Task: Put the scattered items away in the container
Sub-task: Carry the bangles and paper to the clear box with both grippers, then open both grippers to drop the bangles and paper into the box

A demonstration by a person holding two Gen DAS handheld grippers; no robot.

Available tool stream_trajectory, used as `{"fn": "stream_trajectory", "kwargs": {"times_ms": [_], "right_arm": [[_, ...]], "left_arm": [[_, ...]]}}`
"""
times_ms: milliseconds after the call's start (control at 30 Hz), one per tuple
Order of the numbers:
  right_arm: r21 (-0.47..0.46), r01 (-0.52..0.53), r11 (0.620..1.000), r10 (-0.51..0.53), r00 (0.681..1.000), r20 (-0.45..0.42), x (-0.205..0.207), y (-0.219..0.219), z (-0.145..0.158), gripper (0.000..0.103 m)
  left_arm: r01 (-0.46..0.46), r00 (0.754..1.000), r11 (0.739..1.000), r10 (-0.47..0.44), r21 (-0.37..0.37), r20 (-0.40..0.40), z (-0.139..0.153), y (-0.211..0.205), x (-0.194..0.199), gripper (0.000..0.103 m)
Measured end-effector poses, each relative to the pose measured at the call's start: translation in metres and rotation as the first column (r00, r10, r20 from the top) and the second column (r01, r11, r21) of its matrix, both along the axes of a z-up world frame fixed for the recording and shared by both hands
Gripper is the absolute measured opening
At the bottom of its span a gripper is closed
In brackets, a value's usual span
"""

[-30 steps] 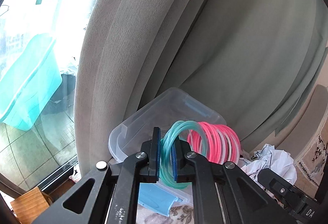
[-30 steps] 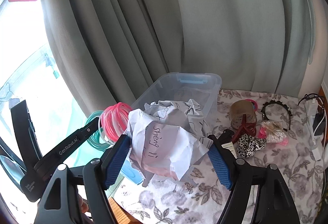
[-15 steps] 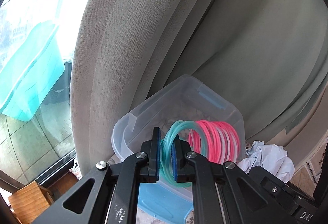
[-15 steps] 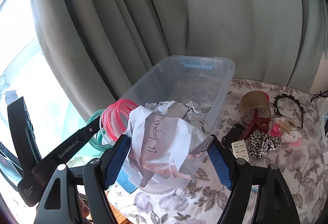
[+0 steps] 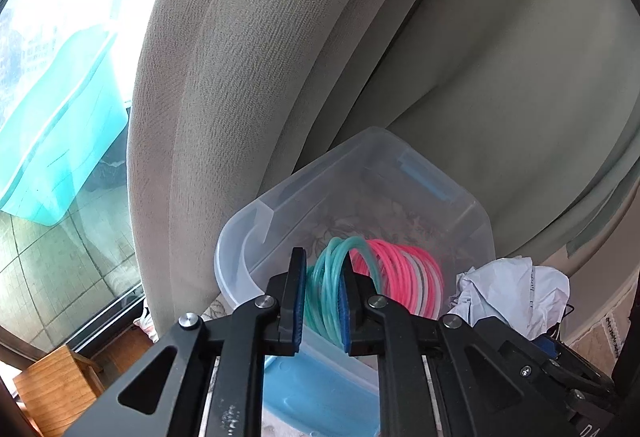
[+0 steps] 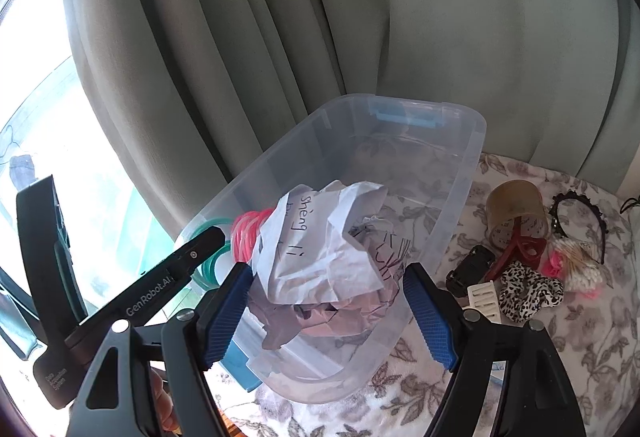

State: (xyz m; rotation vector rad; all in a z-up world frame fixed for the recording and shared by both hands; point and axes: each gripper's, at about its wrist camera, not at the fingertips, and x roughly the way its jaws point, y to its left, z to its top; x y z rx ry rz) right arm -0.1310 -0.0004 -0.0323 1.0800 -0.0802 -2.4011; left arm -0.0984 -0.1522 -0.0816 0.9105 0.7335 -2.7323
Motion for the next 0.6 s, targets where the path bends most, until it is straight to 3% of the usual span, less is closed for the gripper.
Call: {"fn": "stream_trajectory", "kwargs": {"times_ms": [200,600], "right_arm": [[0.029,-0.018,0.999,0.018,1.0,-0.021,0.0,-0.006,-0.003,0.082],[0.003,0.007,1.0,-0.007,1.0,-0.026,-0.002,0.005,-0.002,0.083]], "left_arm": [[0.014,1.0,1.0,-0.014,-0.018,-0.002,-0.006,0.01,0.002,0.024],[0.042,0.999,0.998,-0.042,-0.038,0.008,-0.016,0.03,0.006,0.042]]}}
